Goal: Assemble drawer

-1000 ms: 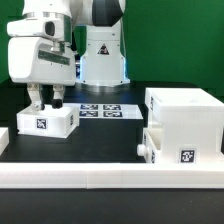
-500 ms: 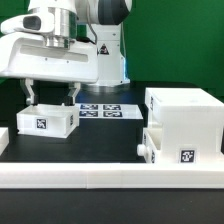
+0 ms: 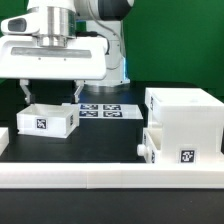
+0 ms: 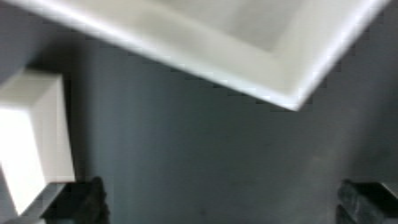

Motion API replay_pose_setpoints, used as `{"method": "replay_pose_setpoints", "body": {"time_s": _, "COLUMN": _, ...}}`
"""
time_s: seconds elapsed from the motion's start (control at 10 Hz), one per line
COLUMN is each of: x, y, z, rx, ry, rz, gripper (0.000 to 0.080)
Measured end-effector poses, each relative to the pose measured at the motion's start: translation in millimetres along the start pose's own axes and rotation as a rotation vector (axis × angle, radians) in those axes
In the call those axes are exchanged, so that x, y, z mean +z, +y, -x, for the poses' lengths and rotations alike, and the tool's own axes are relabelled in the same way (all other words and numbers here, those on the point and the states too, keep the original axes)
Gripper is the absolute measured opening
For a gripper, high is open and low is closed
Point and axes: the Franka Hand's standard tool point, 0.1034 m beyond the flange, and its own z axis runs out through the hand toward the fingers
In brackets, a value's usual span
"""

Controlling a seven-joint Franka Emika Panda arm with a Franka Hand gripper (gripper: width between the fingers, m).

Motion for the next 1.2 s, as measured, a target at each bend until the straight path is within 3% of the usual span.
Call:
{"method": "replay_pose_setpoints", "body": {"time_s": 0.1, "x": -0.2, "y": -9.0, "z": 10.4, "rx": 0.152, "ry": -0.094, "rz": -0.046, "gripper": 0.0649}}
{"method": "replay_pose_setpoints", "body": {"time_s": 0.3, "x": 0.8, "y": -11.1, "z": 16.3, "rx": 0.361, "ry": -0.131, "rz": -0.062, "gripper": 0.0649}}
{"method": "replay_pose_setpoints", "body": {"time_s": 0.7, "x": 1.6, "y": -13.5, "z": 16.5, "rx": 0.459, "ry": -0.132, "rz": -0.063, "gripper": 0.0649}}
{"method": "replay_pose_setpoints", "body": {"time_s": 0.9, "x": 10.2, "y": -29.6, "z": 31.9, "rx": 0.396, "ry": -0.143, "rz": -0.049, "gripper": 0.0649}}
{"method": "replay_pose_setpoints", "body": {"time_s": 1.2, "x": 28.1, "y": -29.9, "z": 50.5, "rx": 0.382, "ry": -0.132, "rz": -0.028, "gripper": 0.0649}}
